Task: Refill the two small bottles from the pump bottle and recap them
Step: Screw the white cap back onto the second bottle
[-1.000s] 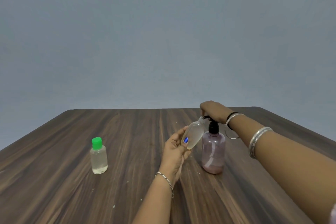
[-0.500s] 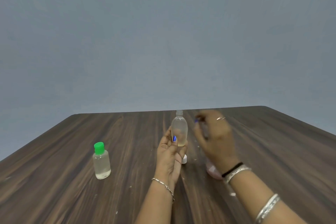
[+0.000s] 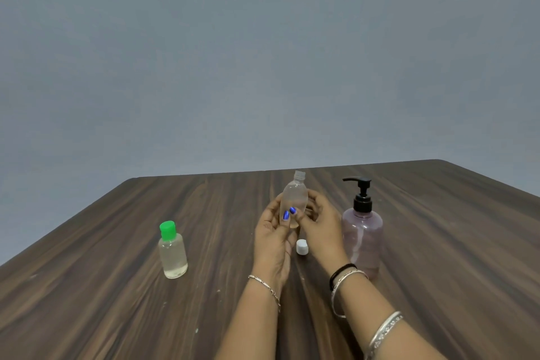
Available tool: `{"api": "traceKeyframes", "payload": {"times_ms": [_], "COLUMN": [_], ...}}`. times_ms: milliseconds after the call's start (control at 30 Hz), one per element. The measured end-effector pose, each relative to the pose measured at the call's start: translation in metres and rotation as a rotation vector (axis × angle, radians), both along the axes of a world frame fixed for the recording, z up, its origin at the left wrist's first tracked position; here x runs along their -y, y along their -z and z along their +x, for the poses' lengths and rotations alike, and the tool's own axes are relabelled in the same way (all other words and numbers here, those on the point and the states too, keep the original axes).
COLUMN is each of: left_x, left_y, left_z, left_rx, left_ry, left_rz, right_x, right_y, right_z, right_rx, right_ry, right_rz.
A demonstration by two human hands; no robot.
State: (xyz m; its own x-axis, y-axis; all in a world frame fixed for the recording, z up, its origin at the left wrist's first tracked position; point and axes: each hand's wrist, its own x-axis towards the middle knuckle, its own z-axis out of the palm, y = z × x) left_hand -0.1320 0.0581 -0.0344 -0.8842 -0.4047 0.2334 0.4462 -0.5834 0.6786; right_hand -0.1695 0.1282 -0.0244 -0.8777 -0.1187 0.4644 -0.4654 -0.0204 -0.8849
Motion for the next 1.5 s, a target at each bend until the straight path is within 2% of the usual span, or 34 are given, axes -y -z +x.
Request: {"api": "traceKeyframes", "payload": {"times_ms": [100,200,500,833,900,1033,1133,1200,1267,1400,1500], "left_x": [0.003,0.016,0.062,0.083,0.087,0.089,0.087,0.087,0.086,0.081,0.076], "left_y": [0.001,0.002,-0.014,0.012,0.011,0.012,0.013,0.014,0.014,0.014,0.015], "left_z": [0.0,0.002,0.029,0.025,0.026,0.026,0.027,0.028,0.029,0.028,0.028], "left_rx": [0.041,0.096,0.17,0.273,0.279,0.293,0.295,0.296,0.302,0.316,0.319], "left_ry": [-0.14,-0.277,-0.284,-0.264,-0.276,-0.293,-0.275,-0.272,-0.269,-0.251,-0.223], "left_rz": [-0.265,-0.531,-0.966,-0.856,-0.867,-0.86,-0.875,-0.878,-0.879,-0.893,-0.911], "right_x": [-0.003,-0.002,0.003,0.002,-0.002,-0.008,-0.006,-0.006,-0.006,-0.003,-0.001], "right_y": [0.0,0.001,0.013,0.015,0.016,0.027,0.032,0.03,0.026,0.022,0.016], "right_z": [-0.002,-0.004,0.003,0.004,-0.004,-0.015,-0.017,-0.018,-0.018,-0.016,-0.012], "right_rx": [0.05,0.02,-0.048,-0.097,-0.171,-0.248,-0.184,-0.158,-0.175,-0.097,0.015], "right_ry": [-0.084,-0.088,-0.205,-0.295,-0.21,-0.063,-0.032,0.015,0.062,-0.049,-0.216], "right_rz": [-0.073,-0.024,0.264,0.482,0.613,1.098,1.217,1.207,1.096,0.54,0.224]}}
